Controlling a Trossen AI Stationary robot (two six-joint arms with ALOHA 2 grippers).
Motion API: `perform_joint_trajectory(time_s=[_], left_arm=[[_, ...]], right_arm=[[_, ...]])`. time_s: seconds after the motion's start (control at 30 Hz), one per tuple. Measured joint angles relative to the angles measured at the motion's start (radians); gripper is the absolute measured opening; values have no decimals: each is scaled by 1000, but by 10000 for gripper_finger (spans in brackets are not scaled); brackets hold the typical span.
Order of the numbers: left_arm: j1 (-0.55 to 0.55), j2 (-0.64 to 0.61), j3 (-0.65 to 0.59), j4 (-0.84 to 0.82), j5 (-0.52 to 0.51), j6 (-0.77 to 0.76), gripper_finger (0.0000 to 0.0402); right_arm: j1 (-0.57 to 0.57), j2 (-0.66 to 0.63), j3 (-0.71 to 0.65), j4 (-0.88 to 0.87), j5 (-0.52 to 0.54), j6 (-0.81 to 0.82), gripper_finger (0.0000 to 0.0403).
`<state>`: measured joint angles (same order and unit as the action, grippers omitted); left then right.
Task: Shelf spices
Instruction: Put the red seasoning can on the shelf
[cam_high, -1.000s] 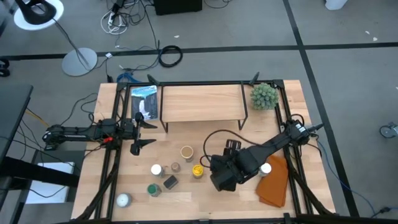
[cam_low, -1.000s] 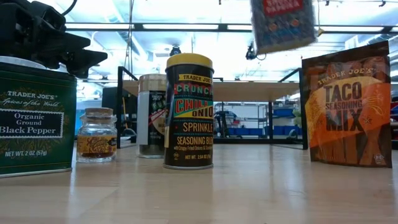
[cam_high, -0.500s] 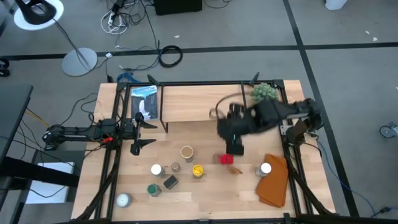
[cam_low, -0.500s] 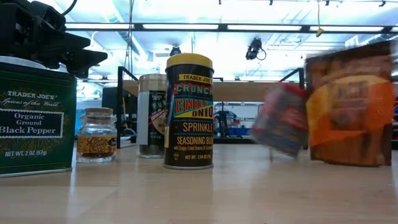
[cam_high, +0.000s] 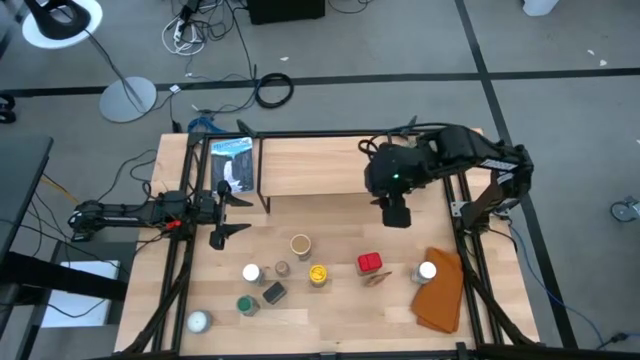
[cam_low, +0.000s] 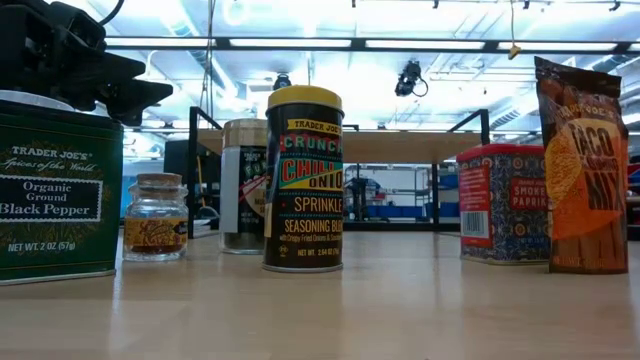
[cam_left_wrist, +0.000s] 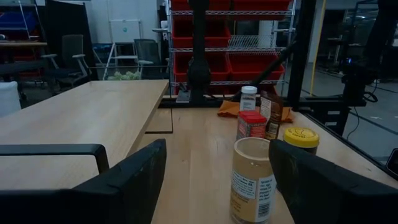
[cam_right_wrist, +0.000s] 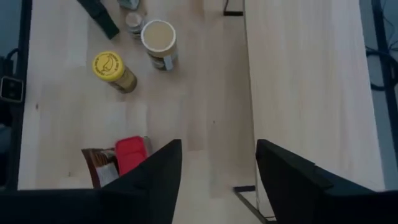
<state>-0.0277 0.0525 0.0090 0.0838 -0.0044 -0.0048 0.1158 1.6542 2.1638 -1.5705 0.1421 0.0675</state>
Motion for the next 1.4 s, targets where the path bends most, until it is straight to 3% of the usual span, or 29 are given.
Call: perform_joint_trajectory(time_s=[0.23, 0.57, 0.8, 1.0, 1.4], left_arm=[[0, 0, 0, 0, 0, 0, 288], [0, 0, 0, 0, 0, 0, 288], [0, 0, 0, 0, 0, 0, 288], [0, 0, 0, 0, 0, 0, 288], [0, 0, 0, 0, 0, 0, 288]], right_arm=[[1, -136, -180, 70, 30, -9, 197], [8, -487, -804, 526, 12, 82, 197], [9, -602, -1115, 855, -39, 159, 198], [36, -606, -1217, 953, -175, 194, 193], [151, -592, -1276, 970, -191, 194, 170]])
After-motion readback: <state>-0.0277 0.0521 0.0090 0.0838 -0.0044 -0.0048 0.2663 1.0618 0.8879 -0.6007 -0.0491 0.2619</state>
